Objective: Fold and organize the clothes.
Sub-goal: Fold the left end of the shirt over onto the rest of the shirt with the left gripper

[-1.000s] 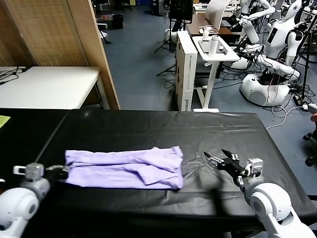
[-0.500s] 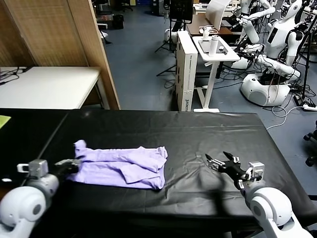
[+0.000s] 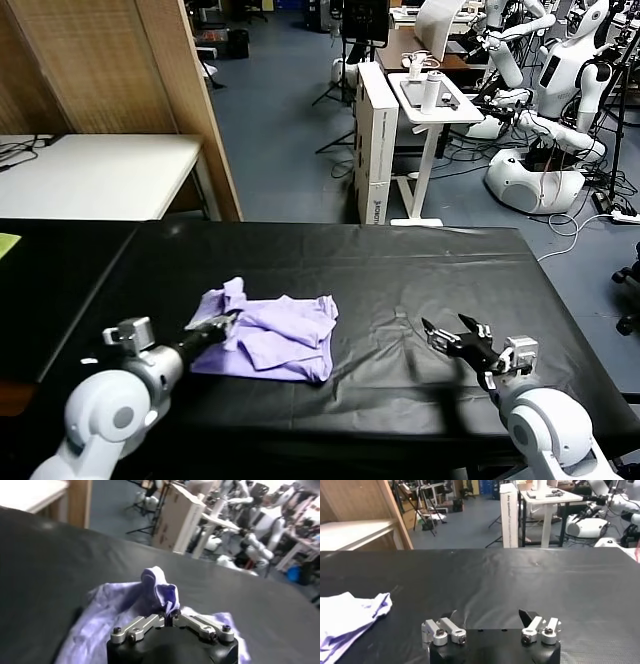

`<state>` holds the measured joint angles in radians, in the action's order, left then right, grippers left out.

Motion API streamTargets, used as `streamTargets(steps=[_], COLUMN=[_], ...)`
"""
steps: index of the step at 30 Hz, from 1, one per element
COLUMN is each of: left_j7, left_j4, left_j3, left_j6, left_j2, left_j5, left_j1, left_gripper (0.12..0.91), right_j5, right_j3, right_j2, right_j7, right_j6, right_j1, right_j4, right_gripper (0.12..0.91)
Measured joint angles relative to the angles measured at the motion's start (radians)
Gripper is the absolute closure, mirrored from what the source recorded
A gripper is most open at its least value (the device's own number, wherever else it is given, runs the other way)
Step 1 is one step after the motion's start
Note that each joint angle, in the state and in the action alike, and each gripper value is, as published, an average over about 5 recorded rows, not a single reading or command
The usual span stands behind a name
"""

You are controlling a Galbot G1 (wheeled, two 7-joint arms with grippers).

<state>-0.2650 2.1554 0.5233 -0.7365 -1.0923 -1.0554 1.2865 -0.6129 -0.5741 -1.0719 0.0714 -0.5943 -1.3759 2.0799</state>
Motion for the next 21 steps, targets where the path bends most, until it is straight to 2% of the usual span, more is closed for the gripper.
streamTargets(steps=[6, 21], left_j7=[-0.023, -0.027], left_j4=[0.001, -0.029], left_j3=[-0.059, -0.151], left_j6=[0.000, 0.000], left_j2=[-0.036, -0.112], left_j5=[-0.011, 0.049], left_j1=[-0.019, -0.060], left_gripper=[0.843, 0.843], right_j5=[0.000, 0.005], right_j3=[0.002, 0.010], right_j2=[0.002, -0.003], right_j7=[0.000, -0.001], right_j6=[0.000, 0.000], right_j1=[0.004, 0.003], right_j4=[-0.001, -0.002], right_gripper=[0.118, 0.118])
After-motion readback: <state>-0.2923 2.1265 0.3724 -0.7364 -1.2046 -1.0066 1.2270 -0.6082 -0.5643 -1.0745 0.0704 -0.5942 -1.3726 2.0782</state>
